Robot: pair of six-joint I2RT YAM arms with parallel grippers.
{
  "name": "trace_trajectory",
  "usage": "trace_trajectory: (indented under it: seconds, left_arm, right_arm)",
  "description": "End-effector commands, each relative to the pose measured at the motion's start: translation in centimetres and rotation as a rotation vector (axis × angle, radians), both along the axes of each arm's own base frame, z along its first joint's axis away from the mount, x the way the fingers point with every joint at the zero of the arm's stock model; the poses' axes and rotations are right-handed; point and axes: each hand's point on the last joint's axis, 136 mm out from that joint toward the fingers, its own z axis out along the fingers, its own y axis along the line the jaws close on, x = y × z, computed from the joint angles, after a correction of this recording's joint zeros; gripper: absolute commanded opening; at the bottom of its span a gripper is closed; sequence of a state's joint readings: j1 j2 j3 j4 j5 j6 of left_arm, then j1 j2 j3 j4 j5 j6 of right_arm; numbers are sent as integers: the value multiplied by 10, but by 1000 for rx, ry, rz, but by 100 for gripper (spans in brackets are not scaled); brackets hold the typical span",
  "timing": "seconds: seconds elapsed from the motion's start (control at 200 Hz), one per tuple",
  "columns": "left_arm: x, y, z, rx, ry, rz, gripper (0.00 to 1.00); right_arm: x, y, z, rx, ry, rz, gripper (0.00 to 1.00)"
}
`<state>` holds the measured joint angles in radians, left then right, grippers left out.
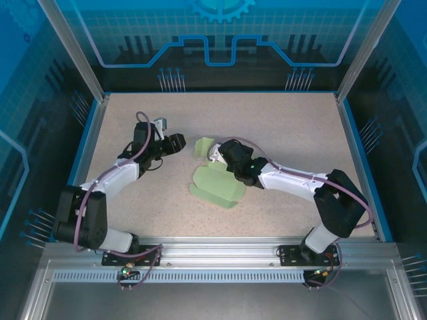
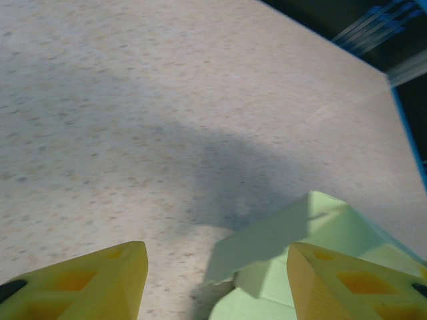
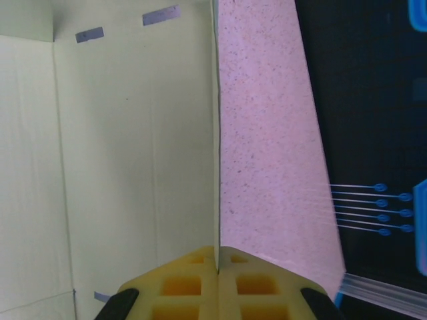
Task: Fold the paper box
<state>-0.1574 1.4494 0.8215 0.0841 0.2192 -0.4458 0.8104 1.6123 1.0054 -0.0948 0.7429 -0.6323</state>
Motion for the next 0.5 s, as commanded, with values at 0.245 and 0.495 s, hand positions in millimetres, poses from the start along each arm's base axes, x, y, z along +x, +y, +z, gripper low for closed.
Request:
trace_trajectory:
  seconds: [0.245,0.495]
  left_arm:
    - [27,2,-62,46,196,21,57]
    - [33,-26,-74,-7,223,-107,56]
  right_arm:
    - [9,9,-8,-164,-131,37,0]
    - [9,10,-15,-213,-165,65,0]
